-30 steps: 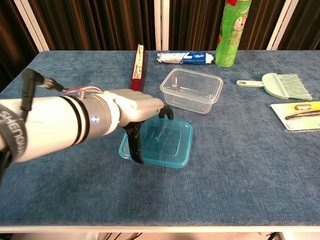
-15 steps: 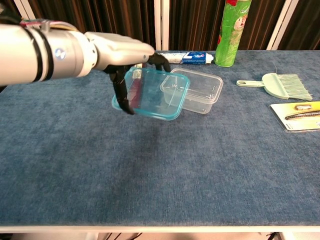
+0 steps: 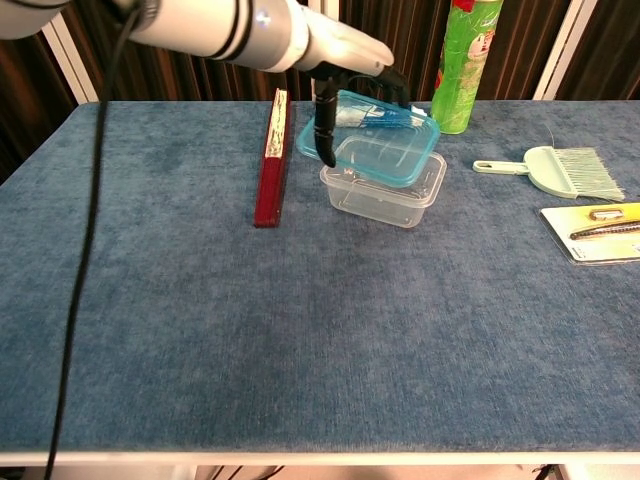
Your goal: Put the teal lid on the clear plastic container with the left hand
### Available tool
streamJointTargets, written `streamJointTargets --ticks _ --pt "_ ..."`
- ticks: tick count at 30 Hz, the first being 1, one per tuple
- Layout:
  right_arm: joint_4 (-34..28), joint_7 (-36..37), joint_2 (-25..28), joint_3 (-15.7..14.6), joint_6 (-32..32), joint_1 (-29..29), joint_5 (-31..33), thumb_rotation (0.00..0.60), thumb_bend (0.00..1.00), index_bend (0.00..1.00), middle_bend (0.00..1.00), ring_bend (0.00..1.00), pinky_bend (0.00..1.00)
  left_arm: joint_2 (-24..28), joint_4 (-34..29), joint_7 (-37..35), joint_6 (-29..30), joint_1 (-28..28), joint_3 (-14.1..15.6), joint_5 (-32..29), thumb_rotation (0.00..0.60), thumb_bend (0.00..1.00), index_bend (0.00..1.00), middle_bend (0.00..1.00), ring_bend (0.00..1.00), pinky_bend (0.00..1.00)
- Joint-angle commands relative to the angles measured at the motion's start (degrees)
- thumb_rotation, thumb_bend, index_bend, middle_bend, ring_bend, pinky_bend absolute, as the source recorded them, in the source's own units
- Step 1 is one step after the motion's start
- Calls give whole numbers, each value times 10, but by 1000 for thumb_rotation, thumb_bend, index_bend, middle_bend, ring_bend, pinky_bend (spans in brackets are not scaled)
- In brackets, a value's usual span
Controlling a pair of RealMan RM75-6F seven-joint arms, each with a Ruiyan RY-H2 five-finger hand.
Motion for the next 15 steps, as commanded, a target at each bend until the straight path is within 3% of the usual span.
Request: streamJointTargets --ticks 1,15 --pt "-1 -1 0 0 -1 -1 2 600 30 0 0 0 0 -29 61 -35 -53 -49 20 -39 600 116 278 228 70 42" --pt "5 4 -4 4 -14 1 12 600 31 0 0 0 0 -89 181 -123 -109 -102 70 -10 600 116 276 215 52 21"
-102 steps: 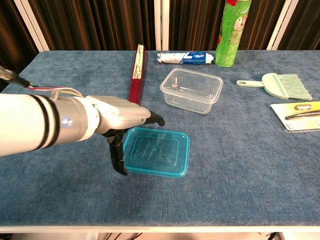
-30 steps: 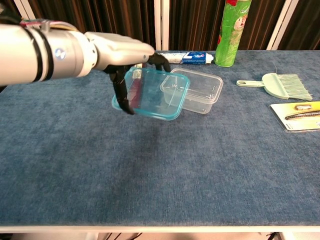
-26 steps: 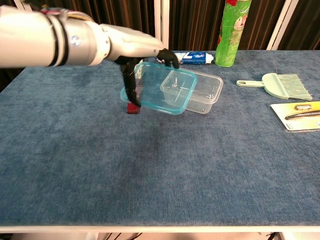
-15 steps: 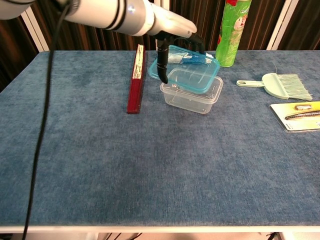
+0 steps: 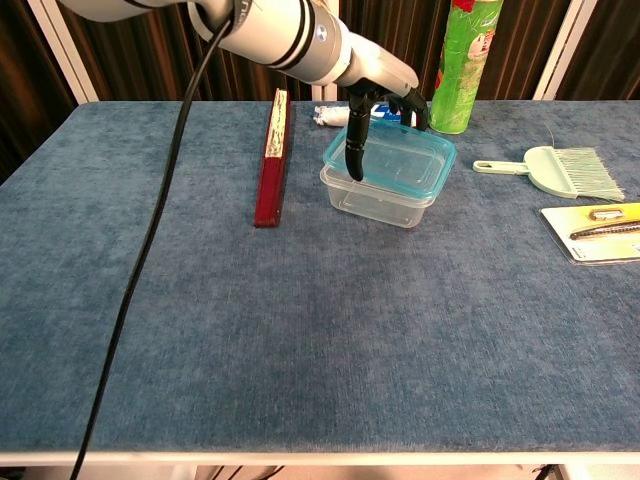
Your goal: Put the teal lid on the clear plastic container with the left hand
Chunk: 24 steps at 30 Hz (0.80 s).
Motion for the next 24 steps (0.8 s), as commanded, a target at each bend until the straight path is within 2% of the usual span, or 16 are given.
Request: streamJointTargets --ticks 1,12,24 --pt "2 1 -1 0 -2 -1 2 600 31 0 0 0 0 -15 26 -21 -13 -13 16 14 600 116 276 215 52 21" --pt "4 5 1 1 -1 -6 9 600 30 0 0 0 0 -33 76 -89 -56 -29 35 51 600 116 258 194 39 3" --pt "1 2 2 2 3 -11 10 600 30 0 0 0 0 -46 107 -160 -82 -34 33 98 600 116 252 194 39 0"
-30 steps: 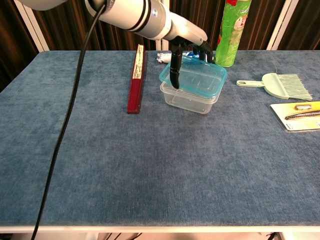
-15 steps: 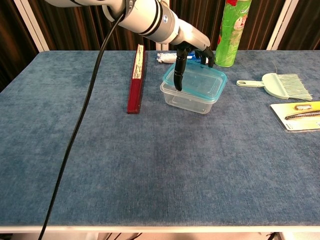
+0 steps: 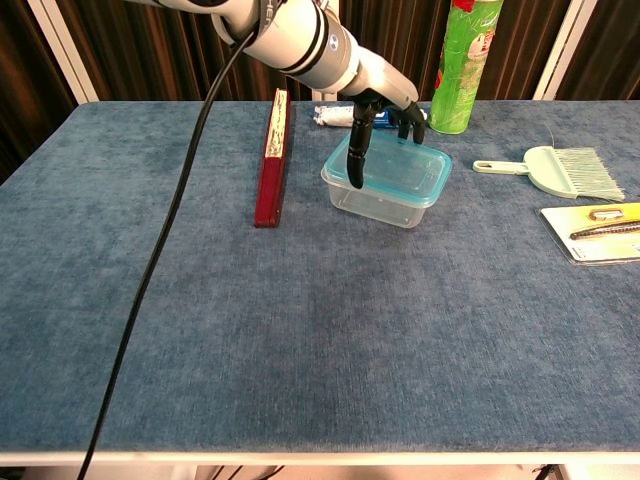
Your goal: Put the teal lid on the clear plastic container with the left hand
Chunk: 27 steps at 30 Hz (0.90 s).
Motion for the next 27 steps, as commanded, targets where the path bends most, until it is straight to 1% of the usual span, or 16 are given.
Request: streamJointTargets --ticks 1,6,13,19,27 --pt "-1 0 1 0 1 -1 0 600 30 0 0 0 0 -7 12 -19 -7 -4 0 10 600 116 251 193 39 0" --pt "-1 0 1 0 2 -3 1 600 30 0 0 0 0 -11 28 -45 -18 -10 5 20 600 116 249 190 38 0" --pt "2 3 1 0 0 -3 -1 600 31 0 0 0 0 -15 43 -80 -35 -26 28 30 600 116 246 184 39 0" --pt "5 7 -1 1 0 -4 -2 600 31 0 0 0 0 -11 37 -108 -44 -40 50 39 600 115 245 180 39 0" --pt "10 13 -3 0 0 -5 -4 600 31 0 0 0 0 -7 23 -133 -30 -53 75 48 600 114 235 173 39 0"
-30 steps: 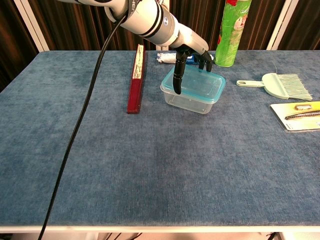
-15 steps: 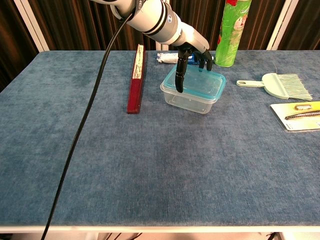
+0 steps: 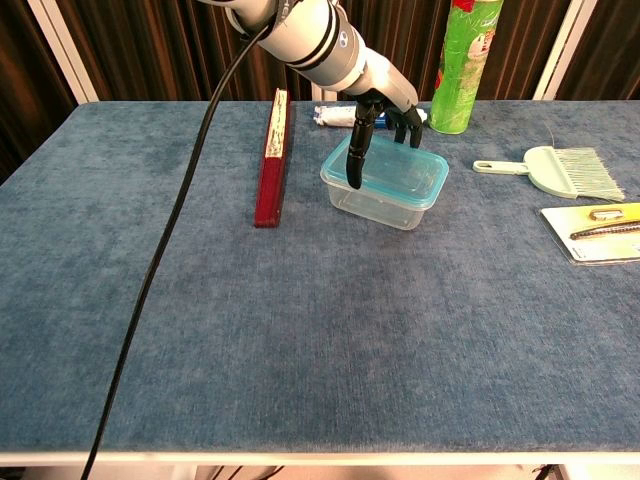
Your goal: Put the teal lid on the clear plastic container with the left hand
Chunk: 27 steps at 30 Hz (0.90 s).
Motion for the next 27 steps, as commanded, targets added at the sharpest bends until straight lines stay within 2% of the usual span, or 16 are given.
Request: streamJointTargets --ticks 1,4,7,9,16,20,22,24,27 --pt "1 2 0 0 0 -1 0 600 30 0 0 0 0 -1 -3 -9 2 -6 9 1 600 113 225 167 36 0" --pt "3 4 0 0 1 -2 -1 600 30 0 0 0 0 1 -6 -21 -7 -13 17 -2 600 105 164 125 11 0" --pt "4 6 0 0 2 -3 -1 600 31 0 0 0 0 4 -9 -34 -10 -20 26 -3 600 84 47 30 0 0" --pt "5 7 0 0 3 -3 -2 600 32 0 0 0 0 6 -12 -41 -8 -23 33 -4 600 67 7 2 0 0" --pt "6 10 0 -1 7 -6 -6 600 38 0 0 0 0 25 -43 -58 30 -21 49 -11 600 44 0 0 0 0" --pt "6 12 1 0 9 -6 -10 600 40 0 0 0 0 75 -126 -50 106 -6 51 -20 600 41 5 0 0 0" --pt "6 13 1 0 10 -5 -13 600 40 0 0 0 0 110 -192 -30 171 7 56 -28 600 36 62 30 0 0" --pt "6 13 1 -1 10 -4 -17 600 40 0 0 0 0 136 -251 -8 225 20 58 -39 600 26 164 114 16 0" --pt "6 13 -2 -1 10 -1 -23 600 40 0 0 0 0 167 -335 34 301 41 61 -55 600 24 215 179 60 0"
